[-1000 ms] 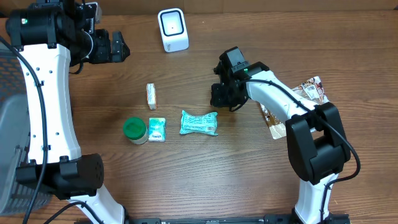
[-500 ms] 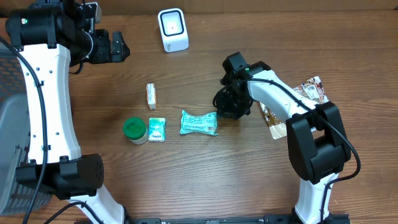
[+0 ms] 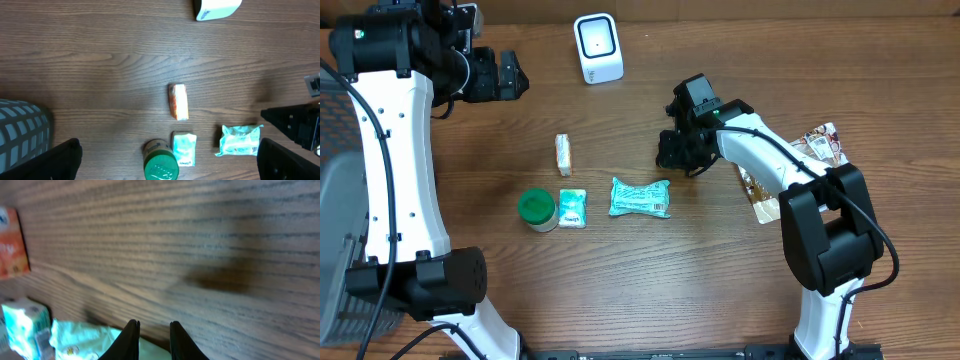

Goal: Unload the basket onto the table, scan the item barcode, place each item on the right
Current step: 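Lower the right gripper onto the light-green tissue pack and grasp it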

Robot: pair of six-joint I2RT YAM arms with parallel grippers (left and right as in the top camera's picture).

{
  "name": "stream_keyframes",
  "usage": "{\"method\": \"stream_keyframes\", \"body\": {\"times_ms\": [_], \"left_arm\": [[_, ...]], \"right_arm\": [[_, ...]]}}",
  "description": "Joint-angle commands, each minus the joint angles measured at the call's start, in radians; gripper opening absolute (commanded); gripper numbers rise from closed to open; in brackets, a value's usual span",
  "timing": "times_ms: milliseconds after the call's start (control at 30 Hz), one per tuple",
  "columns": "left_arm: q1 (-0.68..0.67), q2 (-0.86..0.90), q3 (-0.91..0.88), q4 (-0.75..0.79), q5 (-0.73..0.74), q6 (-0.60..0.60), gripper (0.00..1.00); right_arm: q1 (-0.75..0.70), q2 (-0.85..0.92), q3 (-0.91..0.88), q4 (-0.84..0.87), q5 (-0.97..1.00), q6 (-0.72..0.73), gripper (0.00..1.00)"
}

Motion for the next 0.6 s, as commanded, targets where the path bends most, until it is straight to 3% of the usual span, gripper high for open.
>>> {"method": "stream_keyframes", "body": {"times_ms": [0,567], "left_arm": [[-0.001,-0.022,0.012,0.002,-0.005,0.026,1.00],[-0.001,-0.022,0.012,0.002,-0.005,0.026,1.00]], "right_arm": [[0.009,0.040,-0.003,0.007,0.004,0.073,0.19],[0.016,0.060,-0.003,-0.227,-0.065,0.104,0.18]]}}
